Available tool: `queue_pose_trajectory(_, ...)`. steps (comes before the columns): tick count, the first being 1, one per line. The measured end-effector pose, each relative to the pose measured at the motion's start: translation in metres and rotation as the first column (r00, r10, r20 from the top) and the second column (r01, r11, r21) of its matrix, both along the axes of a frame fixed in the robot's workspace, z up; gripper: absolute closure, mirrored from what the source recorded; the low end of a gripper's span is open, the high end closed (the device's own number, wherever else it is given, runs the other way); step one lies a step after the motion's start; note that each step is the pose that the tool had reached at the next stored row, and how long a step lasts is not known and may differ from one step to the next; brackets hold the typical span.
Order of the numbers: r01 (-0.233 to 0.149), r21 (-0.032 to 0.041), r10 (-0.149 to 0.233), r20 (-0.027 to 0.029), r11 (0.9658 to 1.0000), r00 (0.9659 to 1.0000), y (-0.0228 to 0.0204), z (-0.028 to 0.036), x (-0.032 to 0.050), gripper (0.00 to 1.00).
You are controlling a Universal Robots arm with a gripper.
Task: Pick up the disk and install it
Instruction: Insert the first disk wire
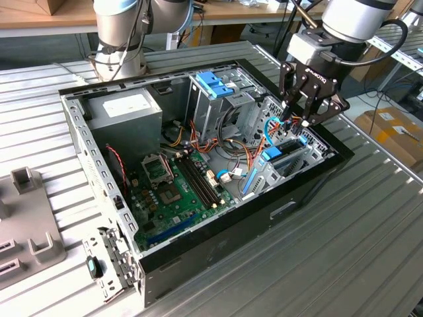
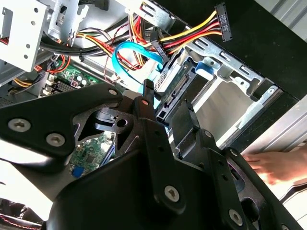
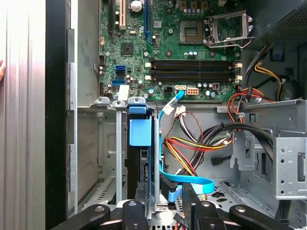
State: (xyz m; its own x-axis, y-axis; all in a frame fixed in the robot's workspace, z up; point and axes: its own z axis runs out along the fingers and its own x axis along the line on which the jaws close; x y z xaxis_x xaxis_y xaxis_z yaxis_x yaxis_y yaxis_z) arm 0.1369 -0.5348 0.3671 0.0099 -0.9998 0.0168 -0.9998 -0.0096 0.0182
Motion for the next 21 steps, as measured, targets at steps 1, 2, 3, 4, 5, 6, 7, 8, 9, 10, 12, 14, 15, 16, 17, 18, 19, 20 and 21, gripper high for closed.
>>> queue_pose_trajectory(1, 0.0, 0.0, 0.0, 0.0, 1.0, 1.0, 0.0, 0.0, 0.0, 0.59)
queue_pose_trajectory(2, 0.0, 0.0, 0.0, 0.0, 1.0, 1.0, 0.0, 0.0, 0.0, 0.65)
queue_pose_trajectory(3, 0.0, 0.0, 0.0, 0.0, 1.0, 1.0, 0.0, 0.0, 0.0, 0.72)
queue_pose_trajectory(4, 0.0, 0.0, 0.0, 0.0, 1.0, 1.0, 0.0, 0.0, -0.0001, 0.78)
queue_pose_trajectory(5, 0.0, 0.0, 0.0, 0.0, 1.0, 1.0, 0.0, 0.0, -0.0001, 0.84)
queue_pose_trajectory(6, 0.0, 0.0, 0.0, 0.0, 1.0, 1.0, 0.0, 0.0, -0.0001, 0.84)
queue_pose_trajectory(7, 0.0, 0.0001, 0.0, 0.0, 1.0, 1.0, 0.0, 0.0, -0.0001, 0.84)
queue_pose_trajectory(8, 0.0, 0.0, 0.0, 0.0, 1.0, 1.0, 0.0, 0.0, -0.0001, 0.84)
queue_pose_trajectory(9, 0.0, 0.0, 0.0, 0.0, 1.0, 1.0, 0.0, 0.0, -0.0001, 0.84)
queue_pose_trajectory(10, 0.0, 0.0, 0.0, 0.0, 1.0, 1.0, 0.0, 0.0, -0.0001, 0.84)
queue_pose_trajectory(12, 0.0, 0.0, 0.0, 0.0, 1.0, 1.0, 0.0, 0.0, -0.0003, 0.84)
queue_pose_trajectory(14, 0.0, 0.0, 0.0, 0.0, 1.0, 1.0, 0.0, 0.0, -0.0004, 0.84)
queue_pose_trajectory(15, 0.0, 0.0, 0.0, 0.0, 1.0, 1.0, 0.0, 0.0, -0.0004, 0.84)
queue_pose_trajectory(16, 0.0, 0.0, 0.0, 0.0, 1.0, 1.0, 0.0, 0.0, -0.0004, 0.84)
queue_pose_trajectory(17, 0.0, 0.0, 0.0, 0.0, 1.0, 1.0, 0.0, 0.0, -0.0004, 0.84)
queue_pose_trajectory(18, 0.0, 0.0, 0.0, 0.0, 1.0, 1.0, 0.0, 0.0, -0.0004, 0.84)
queue_pose_trajectory(19, 0.0, 0.0, 0.0, 0.0, 1.0, 1.0, 0.0, 0.0, -0.0004, 0.84)
queue_pose_trajectory(20, 0.0, 0.0, 0.0, 0.0, 1.0, 1.0, 0.0, 0.0, -0.0005, 0.84)
queue_pose_trajectory(21, 0.0, -0.0001, 0.0, 0.0, 1.0, 1.0, 0.0, 0.0, -0.0005, 0.84)
